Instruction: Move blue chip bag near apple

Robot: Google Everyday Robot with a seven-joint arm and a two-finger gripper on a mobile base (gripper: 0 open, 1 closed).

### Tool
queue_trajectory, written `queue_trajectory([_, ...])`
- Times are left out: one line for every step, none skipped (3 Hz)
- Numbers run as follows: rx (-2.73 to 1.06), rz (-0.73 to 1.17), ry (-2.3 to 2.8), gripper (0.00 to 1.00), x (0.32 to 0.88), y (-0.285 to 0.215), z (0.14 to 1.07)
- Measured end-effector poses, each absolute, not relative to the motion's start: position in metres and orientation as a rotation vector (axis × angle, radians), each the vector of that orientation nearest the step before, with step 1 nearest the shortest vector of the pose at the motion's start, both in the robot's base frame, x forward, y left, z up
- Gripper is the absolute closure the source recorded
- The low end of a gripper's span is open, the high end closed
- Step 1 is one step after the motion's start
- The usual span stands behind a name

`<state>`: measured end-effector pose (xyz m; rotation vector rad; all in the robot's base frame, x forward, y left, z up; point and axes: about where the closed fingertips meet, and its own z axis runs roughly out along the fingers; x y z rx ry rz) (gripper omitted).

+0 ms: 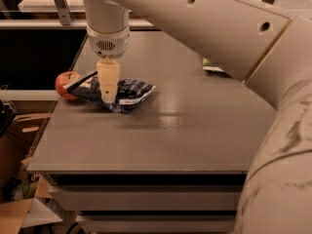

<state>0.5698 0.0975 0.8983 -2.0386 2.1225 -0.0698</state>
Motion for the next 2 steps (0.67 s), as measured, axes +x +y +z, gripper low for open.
queue_trajectory([-2.045, -0.056, 2.115, 0.00, 0.5717, 0.0972, 0.9004])
queue_trajectory([-2.065, -0.037, 2.107, 0.00, 0.5720, 0.0974, 0.9019])
